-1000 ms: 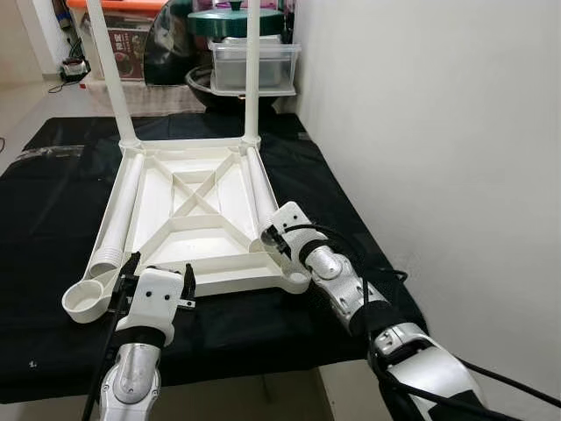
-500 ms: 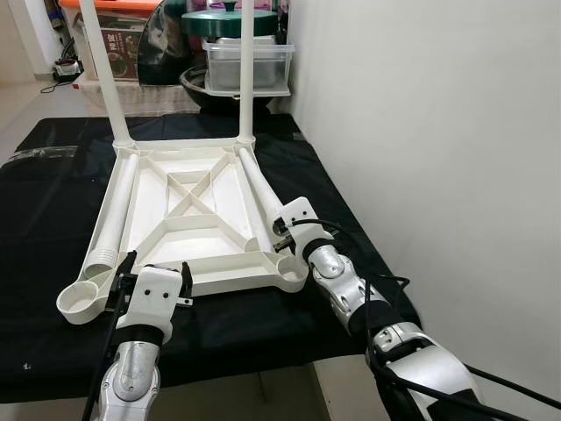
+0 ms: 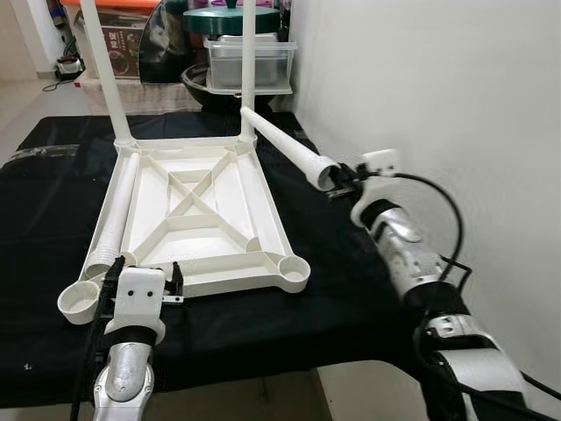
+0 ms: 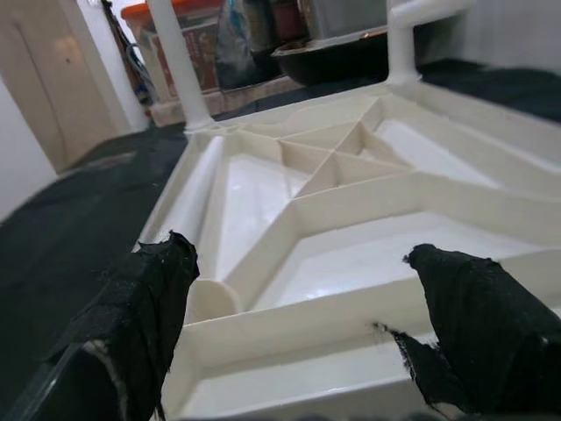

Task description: Building children table

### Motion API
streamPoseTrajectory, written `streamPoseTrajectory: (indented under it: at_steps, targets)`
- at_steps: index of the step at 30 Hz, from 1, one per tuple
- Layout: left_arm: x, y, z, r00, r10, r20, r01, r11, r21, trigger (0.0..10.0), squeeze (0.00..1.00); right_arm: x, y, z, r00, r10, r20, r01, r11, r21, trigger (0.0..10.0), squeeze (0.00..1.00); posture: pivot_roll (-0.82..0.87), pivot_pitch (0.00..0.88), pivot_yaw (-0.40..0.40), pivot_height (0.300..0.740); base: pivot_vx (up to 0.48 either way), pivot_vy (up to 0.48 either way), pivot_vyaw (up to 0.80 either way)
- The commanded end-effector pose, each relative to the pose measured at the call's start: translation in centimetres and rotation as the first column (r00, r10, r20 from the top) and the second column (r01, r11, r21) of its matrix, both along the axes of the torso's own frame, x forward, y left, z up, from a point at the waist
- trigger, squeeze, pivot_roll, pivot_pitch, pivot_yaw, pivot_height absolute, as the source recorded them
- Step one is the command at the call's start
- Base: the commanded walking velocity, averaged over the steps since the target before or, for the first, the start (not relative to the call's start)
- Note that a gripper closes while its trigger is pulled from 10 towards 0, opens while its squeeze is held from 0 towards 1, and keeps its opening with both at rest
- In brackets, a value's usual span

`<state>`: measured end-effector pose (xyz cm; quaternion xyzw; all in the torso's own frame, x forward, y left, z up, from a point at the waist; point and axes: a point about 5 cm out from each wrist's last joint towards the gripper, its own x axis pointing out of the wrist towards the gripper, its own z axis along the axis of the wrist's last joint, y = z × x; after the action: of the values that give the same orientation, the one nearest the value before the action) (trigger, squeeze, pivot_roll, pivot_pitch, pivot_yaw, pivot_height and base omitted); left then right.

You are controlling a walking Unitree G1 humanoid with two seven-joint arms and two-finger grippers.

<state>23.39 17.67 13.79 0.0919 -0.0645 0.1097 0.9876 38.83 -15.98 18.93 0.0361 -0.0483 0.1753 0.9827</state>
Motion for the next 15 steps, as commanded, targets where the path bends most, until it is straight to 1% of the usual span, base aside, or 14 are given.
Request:
streamPoseTrajectory:
  at_steps: [1, 2, 3, 4, 5, 6, 7, 8, 9, 10, 12, 13, 14, 15]
  targets:
    - [0.0, 0.0, 0.2, 1.000, -0.006, 0.015, 0.006, 0.999, -0.031, 10.0, 0.00, -0.3, -0.2, -0.8, 0.999, 0.031, -0.028, -0.030, 0.999, 0.036, 0.0, 0.00, 0.01, 0.000, -0.078, 0.740, 0.000, 0.000, 0.00]
    - [-0.1, 0.1, 0.3, 1.000, -0.005, 0.027, 0.007, 0.996, -0.084, 10.0, 0.00, -0.5, -0.1, -0.9, 0.997, 0.058, -0.042, -0.055, 0.995, 0.077, 0.0, 0.00, 0.01, 0.000, -0.080, 0.740, 0.000, 0.000, 0.00]
    - [-0.1, 0.1, 0.3, 1.000, -0.005, 0.027, 0.007, 0.996, -0.084, 10.0, 0.00, -0.5, -0.1, -0.9, 0.997, 0.058, -0.042, -0.055, 0.995, 0.077, 0.0, 0.00, 0.01, 0.000, -0.080, 0.740, 0.000, 0.000, 0.00]
    - [-0.1, 0.2, 0.4, 0.999, 0.000, 0.040, 0.006, 0.989, -0.148, 10.0, 0.00, -0.7, 0.1, -1.1, 0.995, 0.090, -0.054, -0.083, 0.989, 0.119, 0.0, 0.00, 0.01, 0.000, -0.080, 0.740, 0.000, 0.000, 0.00]
    - [-0.2, 0.5, 0.6, 0.998, 0.012, 0.064, 0.007, 0.958, -0.288, 10.0, 0.00, -0.9, 0.6, -1.3, 0.986, 0.152, -0.073, -0.137, 0.974, 0.181, 0.0, 0.00, 0.01, 0.000, -0.083, 0.740, 0.000, 0.000, 0.00]
    - [-0.2, 0.5, 0.6, 0.998, 0.012, 0.064, 0.007, 0.958, -0.288, 10.0, 0.00, -0.9, 0.6, -1.3, 0.986, 0.152, -0.073, -0.137, 0.974, 0.181, 0.0, 0.00, 0.01, 0.000, -0.083, 0.740, 0.000, 0.000, 0.00]
    - [-0.3, 0.7, 0.7, 0.996, 0.006, 0.086, 0.031, 0.902, -0.430, 10.0, 0.00, -1.3, 1.1, -1.5, 0.967, 0.239, -0.091, -0.205, 0.938, 0.279, 0.0, 0.00, 0.02, 0.000, -0.087, 0.740, 0.000, 0.000, 0.00]
    - [-0.3, 0.7, 0.8, 0.995, 0.000, 0.103, 0.053, 0.857, -0.513, 10.0, 0.00, -1.6, 1.5, -1.5, 0.950, 0.298, -0.096, -0.250, 0.906, 0.340, 0.0, 0.00, 0.02, 0.000, -0.088, 0.740, 0.000, 0.000, 0.00]
    - [-0.3, 0.7, 0.8, 0.995, 0.000, 0.103, 0.053, 0.857, -0.513, 10.0, 0.00, -1.6, 1.5, -1.5, 0.950, 0.298, -0.096, -0.250, 0.906, 0.340, 0.0, 0.00, 0.02, 0.000, -0.088, 0.740, 0.000, 0.000, 0.00]
    - [-0.3, 0.7, 0.8, 0.994, -0.006, 0.114, 0.069, 0.828, -0.556, 10.0, 0.00, -1.8, 1.7, -1.4, 0.937, 0.336, -0.095, -0.278, 0.882, 0.380, 0.0, 0.00, 0.02, 0.000, -0.088, 0.740, 0.000, 0.000, 0.00]
    - [-0.3, 0.4, 0.8, 0.988, -0.032, 0.150, 0.126, 0.726, -0.675, 10.0, 0.00, -2.6, 2.9, -1.3, 0.888, 0.454, -0.072, -0.375, 0.807, 0.456, 0.0, 0.00, 0.02, 0.000, -0.089, 0.740, 0.000, 0.000, 0.00]
    - [-0.3, 0.4, 0.8, 0.988, -0.032, 0.150, 0.126, 0.726, -0.675, 10.0, 0.00, -2.6, 2.9, -1.3, 0.888, 0.454, -0.072, -0.375, 0.807, 0.456, 0.0, 0.00, 0.02, 0.000, -0.089, 0.740, 0.000, 0.000, 0.00]
    - [-0.4, 0.3, 0.8, 0.987, -0.035, 0.158, 0.139, 0.682, -0.718, 10.0, 0.00, -3.0, 3.4, -1.3, 0.864, 0.500, -0.056, -0.416, 0.773, 0.479, 0.0, 0.00, 0.02, 0.000, -0.089, 0.740, 0.000, 0.000, 0.00]
    - [-0.4, 0.3, 0.8, 0.987, -0.035, 0.158, 0.139, 0.682, -0.718, 10.0, 0.00, -3.0, 3.4, -1.3, 0.864, 0.500, -0.056, -0.416, 0.773, 0.479, 0.0, 0.00, 0.02, 0.000, -0.089, 0.740, 0.000, 0.000, 0.00]
